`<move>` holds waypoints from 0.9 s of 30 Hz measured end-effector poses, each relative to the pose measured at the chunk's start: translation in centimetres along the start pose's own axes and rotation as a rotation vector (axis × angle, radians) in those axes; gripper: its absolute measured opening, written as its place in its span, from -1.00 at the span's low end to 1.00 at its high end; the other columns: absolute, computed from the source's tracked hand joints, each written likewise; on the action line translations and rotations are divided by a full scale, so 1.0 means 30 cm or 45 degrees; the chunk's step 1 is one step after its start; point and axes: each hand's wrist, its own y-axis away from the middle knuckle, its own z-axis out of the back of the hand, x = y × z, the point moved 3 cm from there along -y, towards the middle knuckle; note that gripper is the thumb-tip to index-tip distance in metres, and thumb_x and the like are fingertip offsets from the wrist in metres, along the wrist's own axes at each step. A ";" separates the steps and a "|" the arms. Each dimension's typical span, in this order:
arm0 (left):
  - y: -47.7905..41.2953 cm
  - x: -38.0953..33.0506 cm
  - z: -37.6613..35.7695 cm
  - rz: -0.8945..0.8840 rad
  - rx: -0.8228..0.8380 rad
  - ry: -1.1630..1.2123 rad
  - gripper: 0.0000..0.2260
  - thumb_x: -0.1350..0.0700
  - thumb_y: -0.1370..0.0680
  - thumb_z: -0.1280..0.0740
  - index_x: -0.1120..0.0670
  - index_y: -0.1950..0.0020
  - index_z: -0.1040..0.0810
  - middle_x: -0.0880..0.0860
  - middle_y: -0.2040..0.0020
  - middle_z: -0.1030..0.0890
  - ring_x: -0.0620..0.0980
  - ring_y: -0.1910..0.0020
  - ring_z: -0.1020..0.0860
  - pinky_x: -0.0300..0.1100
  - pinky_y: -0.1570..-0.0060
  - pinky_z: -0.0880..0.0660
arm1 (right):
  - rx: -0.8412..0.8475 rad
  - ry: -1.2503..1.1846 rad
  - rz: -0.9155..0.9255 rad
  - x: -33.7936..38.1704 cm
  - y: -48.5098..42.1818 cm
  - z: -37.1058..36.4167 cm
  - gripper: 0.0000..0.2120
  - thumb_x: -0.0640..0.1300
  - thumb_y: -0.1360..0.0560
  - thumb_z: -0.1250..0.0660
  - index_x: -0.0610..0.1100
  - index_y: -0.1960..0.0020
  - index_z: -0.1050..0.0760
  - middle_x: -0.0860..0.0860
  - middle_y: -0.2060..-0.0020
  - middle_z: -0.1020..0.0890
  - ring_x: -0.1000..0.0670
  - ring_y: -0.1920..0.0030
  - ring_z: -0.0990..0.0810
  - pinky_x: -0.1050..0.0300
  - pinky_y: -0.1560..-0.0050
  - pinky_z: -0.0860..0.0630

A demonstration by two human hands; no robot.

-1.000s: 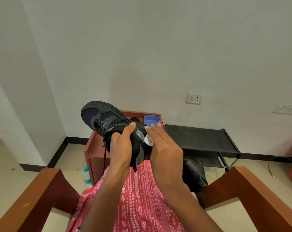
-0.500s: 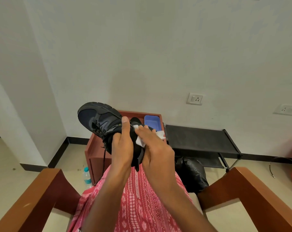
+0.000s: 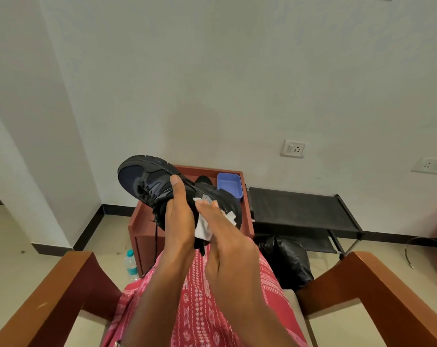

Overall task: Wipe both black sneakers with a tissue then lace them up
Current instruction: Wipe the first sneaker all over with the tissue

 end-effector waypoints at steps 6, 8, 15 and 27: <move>-0.002 0.028 -0.014 -0.039 0.059 0.068 -0.28 -0.58 -0.36 -0.13 0.01 0.11 -0.71 0.06 0.05 -0.74 0.07 -0.04 -0.69 0.18 -0.28 -0.51 | 0.033 -0.046 -0.100 -0.024 -0.104 0.002 -0.50 -0.38 -0.53 -0.24 -0.01 -0.39 -0.51 0.04 -0.17 -0.67 0.09 -0.17 -0.60 0.41 -0.20 -0.45; -0.015 0.031 0.005 0.001 0.048 0.089 -0.23 -0.65 -0.28 -0.14 0.06 0.30 -0.63 0.08 0.17 -0.70 0.08 0.07 -0.67 0.14 -0.20 -0.54 | 0.092 -0.070 -0.045 0.002 -0.059 0.003 -0.49 -0.36 -0.55 -0.26 0.01 -0.42 -0.46 0.03 -0.24 -0.63 0.07 -0.26 -0.58 0.21 -0.26 -0.51; -0.022 0.040 0.008 0.091 0.035 0.214 -0.33 -0.63 -0.29 -0.19 -0.01 0.52 -0.39 -0.01 0.48 -0.45 0.00 0.37 -0.45 0.04 0.02 -0.42 | 0.094 -0.059 -0.039 0.021 0.010 0.004 -0.49 -0.30 -0.55 -0.24 0.06 -0.45 -0.39 0.05 -0.26 -0.62 0.05 -0.22 -0.61 0.13 -0.19 -0.58; -0.035 0.053 0.018 0.193 0.130 0.413 -0.24 -0.54 -0.32 -0.30 0.14 -0.04 -0.68 0.11 0.04 -0.72 0.10 0.02 -0.68 0.03 -0.15 -0.55 | 0.073 -0.178 -0.116 0.028 0.049 0.005 -0.65 -0.22 -0.63 -0.23 0.06 -0.35 -0.47 0.17 0.13 -0.64 0.27 0.28 -0.57 0.45 0.35 -0.47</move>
